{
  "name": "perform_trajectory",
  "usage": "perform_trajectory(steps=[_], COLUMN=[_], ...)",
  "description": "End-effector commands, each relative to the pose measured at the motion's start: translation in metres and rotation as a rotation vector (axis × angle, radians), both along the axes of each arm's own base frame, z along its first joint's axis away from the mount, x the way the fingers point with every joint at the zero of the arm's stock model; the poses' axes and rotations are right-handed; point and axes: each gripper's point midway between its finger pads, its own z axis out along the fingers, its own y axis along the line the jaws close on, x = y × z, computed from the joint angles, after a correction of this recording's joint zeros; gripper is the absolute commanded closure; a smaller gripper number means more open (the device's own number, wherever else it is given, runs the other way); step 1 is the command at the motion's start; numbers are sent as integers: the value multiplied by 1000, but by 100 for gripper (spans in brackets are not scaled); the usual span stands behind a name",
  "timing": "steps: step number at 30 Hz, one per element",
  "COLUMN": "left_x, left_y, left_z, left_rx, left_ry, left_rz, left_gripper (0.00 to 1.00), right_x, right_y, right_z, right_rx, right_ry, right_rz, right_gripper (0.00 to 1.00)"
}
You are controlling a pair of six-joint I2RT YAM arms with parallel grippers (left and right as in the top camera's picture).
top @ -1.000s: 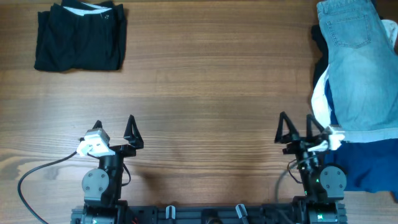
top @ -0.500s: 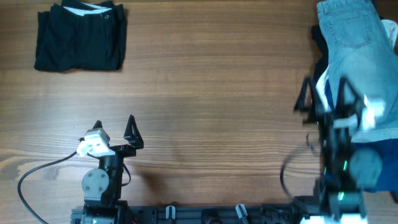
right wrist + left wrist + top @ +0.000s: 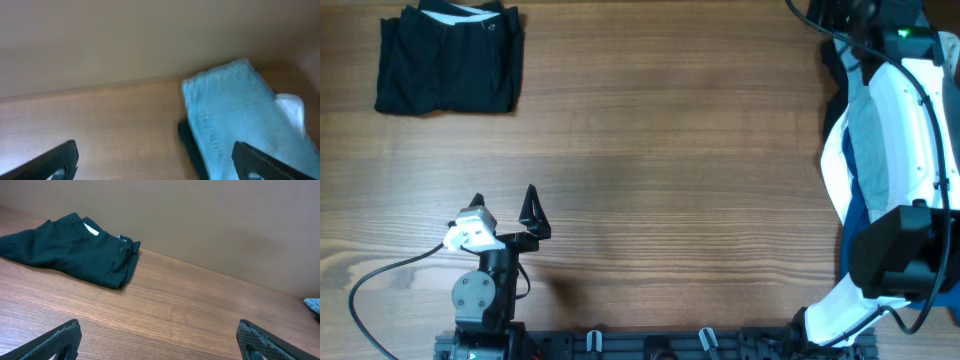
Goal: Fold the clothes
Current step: 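Reach the right gripper toward the light-blue denim shorts on the pile, then grasp the waistband of the denim shorts with the right gripper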
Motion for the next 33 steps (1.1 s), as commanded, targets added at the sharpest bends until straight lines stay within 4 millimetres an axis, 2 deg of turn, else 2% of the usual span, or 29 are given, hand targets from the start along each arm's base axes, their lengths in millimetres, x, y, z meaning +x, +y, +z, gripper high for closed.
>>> perform_trajectory(steps=[1,3,4,6,10,12,15,17,19,26,30,33], left_x=[0,0,0,0,0,0,0,0,0,0,0,0], left_y=[0,0,0,0,0,0,0,0,0,0,0,0], left_z=[0,0,0,0,0,0,0,0,0,0,0,0], left_rx=[20,20,20,20,20,20,20,20,20,20,20,20], left_ry=[-4,-4,-4,-4,-4,-4,-4,-4,-4,-4,-3,-4], left_rz=[-2,-2,-2,-2,-2,-2,-2,-2,-2,-2,-2,-2], left_gripper=[0,0,0,0,0,0,0,0,0,0,0,0], right_x=[28,50,55,70,79,78,77,80,92,113,111,109], right_y=[-14,-41,-47,-58,-81,-97,-114,-113,-113,-110,-110,-110], right_z=[-14,-60,-77,-124,-174,-183,-178,-182,-187,-226,-257,-270], right_rx=[-129,-188,-201,-238,-278,-314,-351,-373,-375,-368,-390,-387], right_ry=[-17,16,29,66,206,299,357,365,318,266,318,336], right_rz=[11,-100,-124,-164,-171,-181,-212,-176,-173,-141,-112,-111], right_gripper=[1,1,1,0,1,1,1,0,0,1,1,1])
